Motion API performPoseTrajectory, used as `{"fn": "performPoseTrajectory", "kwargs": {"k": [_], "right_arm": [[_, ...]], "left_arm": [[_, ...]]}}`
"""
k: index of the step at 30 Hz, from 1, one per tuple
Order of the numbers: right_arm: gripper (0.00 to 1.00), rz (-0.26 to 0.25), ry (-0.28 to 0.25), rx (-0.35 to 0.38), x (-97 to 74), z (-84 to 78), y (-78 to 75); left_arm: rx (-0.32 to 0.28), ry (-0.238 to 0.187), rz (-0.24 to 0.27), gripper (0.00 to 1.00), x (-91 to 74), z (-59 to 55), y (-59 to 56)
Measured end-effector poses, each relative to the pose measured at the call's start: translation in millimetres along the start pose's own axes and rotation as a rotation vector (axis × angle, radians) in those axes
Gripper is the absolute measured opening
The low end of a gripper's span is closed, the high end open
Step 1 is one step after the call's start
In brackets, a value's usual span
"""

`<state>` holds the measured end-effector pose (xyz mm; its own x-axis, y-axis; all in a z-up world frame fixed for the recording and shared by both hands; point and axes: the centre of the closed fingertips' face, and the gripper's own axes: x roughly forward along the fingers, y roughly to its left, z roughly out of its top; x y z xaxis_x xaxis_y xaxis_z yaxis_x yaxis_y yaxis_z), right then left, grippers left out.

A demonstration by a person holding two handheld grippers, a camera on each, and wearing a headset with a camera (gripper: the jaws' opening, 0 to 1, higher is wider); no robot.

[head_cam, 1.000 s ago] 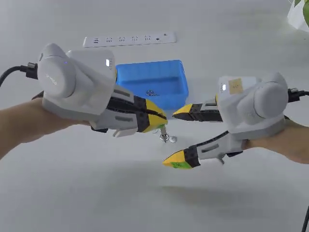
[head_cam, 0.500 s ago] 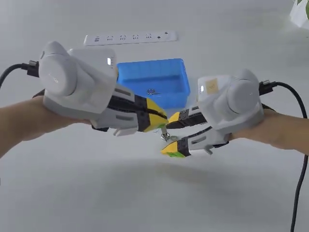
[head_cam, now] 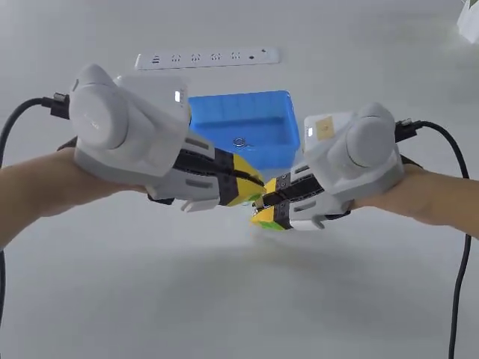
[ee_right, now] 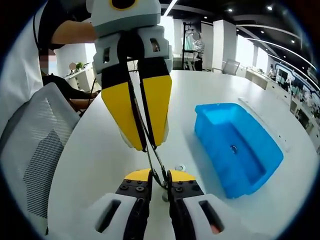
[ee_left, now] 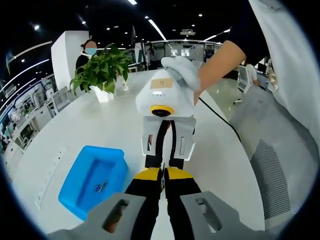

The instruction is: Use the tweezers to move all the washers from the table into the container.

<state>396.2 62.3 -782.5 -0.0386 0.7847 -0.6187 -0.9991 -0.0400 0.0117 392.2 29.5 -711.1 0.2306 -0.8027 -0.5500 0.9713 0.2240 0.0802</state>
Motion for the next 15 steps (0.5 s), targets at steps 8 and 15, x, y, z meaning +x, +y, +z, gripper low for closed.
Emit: {"fn": "performPoseTrajectory", "kwargs": {"k": [8, 15], "right_arm": [[0.11, -0.017, 0.018, -0.049, 0.8, -0.7, -0.5], [0.1, -0.03, 0.022, -0.068, 0.5, -1.6, -2.2]], "left_arm": [[0.004, 0.009, 0.008, 0.06, 0.2, -1.1, 1.6], [-0.01, 0.015, 0.012, 0.06, 1.2, -0.8, 2.3]]}}
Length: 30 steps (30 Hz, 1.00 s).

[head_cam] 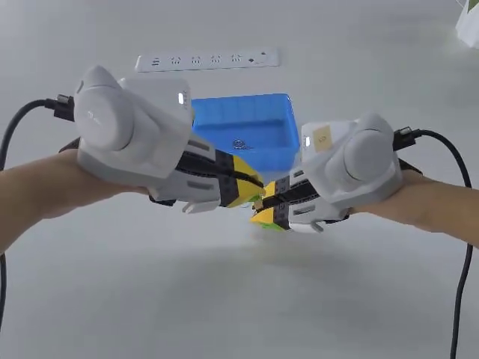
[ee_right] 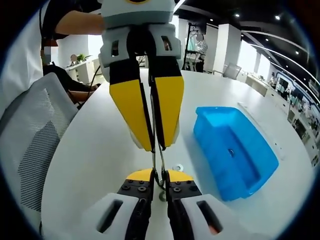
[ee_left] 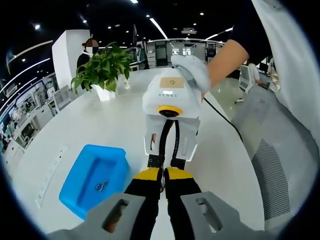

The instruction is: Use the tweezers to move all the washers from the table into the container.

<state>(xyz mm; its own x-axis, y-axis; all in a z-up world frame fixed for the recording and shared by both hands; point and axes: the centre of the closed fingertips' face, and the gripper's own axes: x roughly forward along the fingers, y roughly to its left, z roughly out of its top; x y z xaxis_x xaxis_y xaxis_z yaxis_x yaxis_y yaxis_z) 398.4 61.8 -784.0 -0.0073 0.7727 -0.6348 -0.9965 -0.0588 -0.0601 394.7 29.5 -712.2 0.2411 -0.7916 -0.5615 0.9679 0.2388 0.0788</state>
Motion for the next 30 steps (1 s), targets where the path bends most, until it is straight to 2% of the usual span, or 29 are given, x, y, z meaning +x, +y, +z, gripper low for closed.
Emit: {"fn": "performPoseTrajectory", "kwargs": {"k": [5, 9, 20, 23, 28, 30], "right_arm": [[0.1, -0.006, -0.011, 0.004, 0.1, 1.2, 0.9], [0.1, -0.005, -0.02, 0.003, 0.2, 2.6, 2.5], [0.1, -0.011, -0.05, 0.028, -0.3, 9.5, 0.7], [0.1, -0.018, -0.064, 0.039, -1.9, 13.9, -0.9], [0.1, -0.027, -0.078, 0.051, -5.0, 18.5, -1.9], [0.1, -0.028, -0.076, 0.053, -6.2, 18.6, -1.6]], "left_arm": [[-0.006, 0.024, 0.009, 0.08, 1.3, -4.4, 0.6], [-0.034, 0.02, -0.007, 0.11, 2.2, -3.8, -3.4], [-0.054, 0.03, 0.004, 0.18, -0.2, -6.6, -2.8], [-0.021, 0.042, 0.031, 0.18, -3.6, -8.8, -0.9], [-0.039, 0.036, 0.058, 0.22, -11.0, -7.7, -0.1], [-0.012, 0.032, 0.095, 0.22, -15.0, -7.5, 3.6]]}}
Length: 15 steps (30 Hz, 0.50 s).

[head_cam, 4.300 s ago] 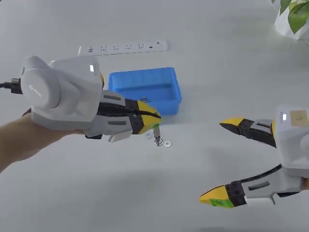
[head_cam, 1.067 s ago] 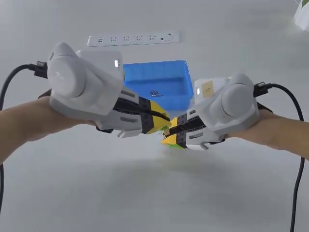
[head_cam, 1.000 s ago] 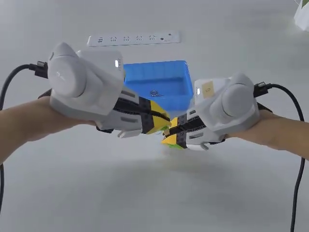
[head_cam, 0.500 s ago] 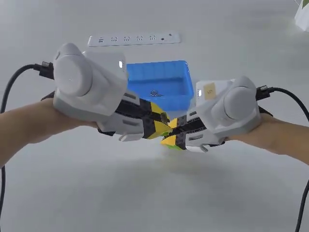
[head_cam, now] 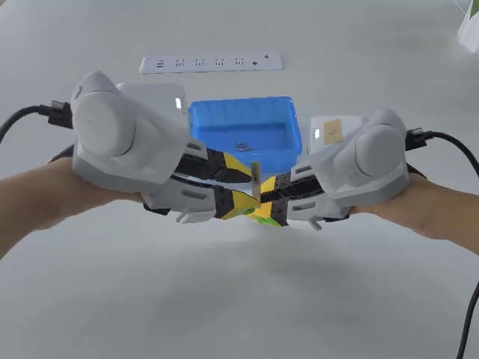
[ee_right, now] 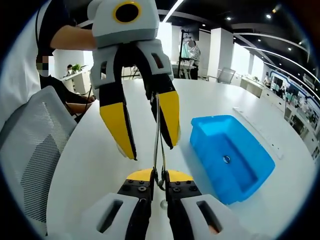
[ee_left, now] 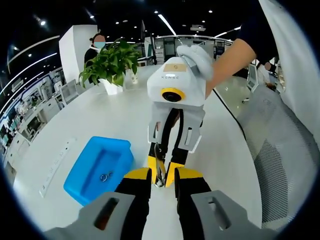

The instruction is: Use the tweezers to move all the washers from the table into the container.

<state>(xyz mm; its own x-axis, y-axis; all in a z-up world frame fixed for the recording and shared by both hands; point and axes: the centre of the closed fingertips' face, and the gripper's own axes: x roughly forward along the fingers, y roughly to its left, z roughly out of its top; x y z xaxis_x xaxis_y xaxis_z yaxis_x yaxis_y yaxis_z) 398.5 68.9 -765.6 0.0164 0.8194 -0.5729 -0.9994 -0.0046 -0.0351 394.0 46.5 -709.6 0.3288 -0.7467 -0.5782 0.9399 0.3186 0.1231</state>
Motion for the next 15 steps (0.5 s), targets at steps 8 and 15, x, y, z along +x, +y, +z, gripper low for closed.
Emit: {"fn": "performPoseTrajectory", "kwargs": {"k": [8, 15], "right_arm": [[0.1, -0.017, -0.022, 0.016, -6.5, 10.0, 2.0], [0.1, -0.032, -0.041, 0.018, -9.4, 22.7, -0.8]], "left_arm": [[-0.031, -0.03, 0.06, 0.27, -16.3, -0.9, -1.0], [-0.075, -0.07, 0.138, 0.33, -32.6, -1.2, 2.8]]}}
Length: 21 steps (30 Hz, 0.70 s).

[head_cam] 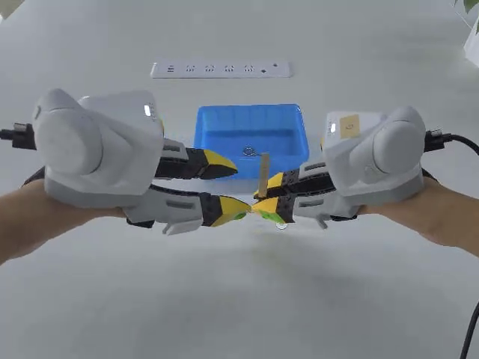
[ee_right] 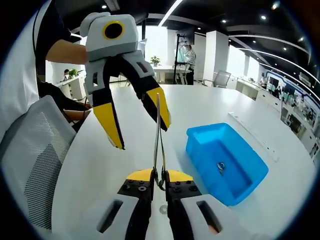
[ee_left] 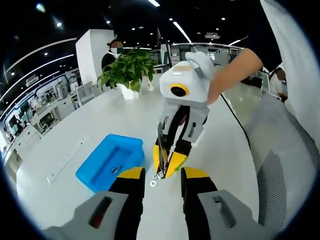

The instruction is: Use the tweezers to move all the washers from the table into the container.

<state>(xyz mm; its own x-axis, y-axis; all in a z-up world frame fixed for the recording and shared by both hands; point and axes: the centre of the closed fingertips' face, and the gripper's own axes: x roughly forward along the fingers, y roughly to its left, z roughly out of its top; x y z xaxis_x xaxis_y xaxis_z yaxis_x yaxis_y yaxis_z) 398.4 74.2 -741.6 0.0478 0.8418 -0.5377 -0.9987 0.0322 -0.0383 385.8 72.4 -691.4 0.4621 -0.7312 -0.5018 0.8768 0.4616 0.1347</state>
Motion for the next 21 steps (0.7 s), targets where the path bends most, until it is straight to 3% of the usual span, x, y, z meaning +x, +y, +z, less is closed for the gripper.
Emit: {"fn": "performPoseTrajectory", "kwargs": {"k": [3, 8, 10, 14, 17, 21], "right_arm": [[0.1, 0.001, 0.0, -0.009, -2.5, 4.3, 0.2], [0.1, -0.011, 0.001, -0.018, -7.8, 11.9, -4.6], [0.1, -0.019, -0.001, -0.023, -10.5, 16.2, -7.0], [0.1, -0.026, -0.009, -0.026, -15.6, 24.7, -10.1], [0.1, -0.03, -0.008, -0.032, -18.2, 28.7, -11.3], [0.1, -0.028, -0.001, -0.043, -19.8, 31.3, -10.7]], "left_arm": [[-0.072, -0.084, 0.017, 0.36, -9.3, 14.2, -1.8], [-0.068, -0.035, 0.024, 0.42, -16.8, 1.7, -5.7], [-0.112, -0.059, 0.046, 0.45, -21.2, 1.2, -4.7], [-0.122, -0.065, 0.088, 0.57, -29.2, -5.2, -3.4], [-0.177, -0.076, 0.089, 0.62, -34.1, -8.8, -5.7], [-0.194, -0.07, 0.092, 0.69, -38.4, -15.3, -11.6]]}}
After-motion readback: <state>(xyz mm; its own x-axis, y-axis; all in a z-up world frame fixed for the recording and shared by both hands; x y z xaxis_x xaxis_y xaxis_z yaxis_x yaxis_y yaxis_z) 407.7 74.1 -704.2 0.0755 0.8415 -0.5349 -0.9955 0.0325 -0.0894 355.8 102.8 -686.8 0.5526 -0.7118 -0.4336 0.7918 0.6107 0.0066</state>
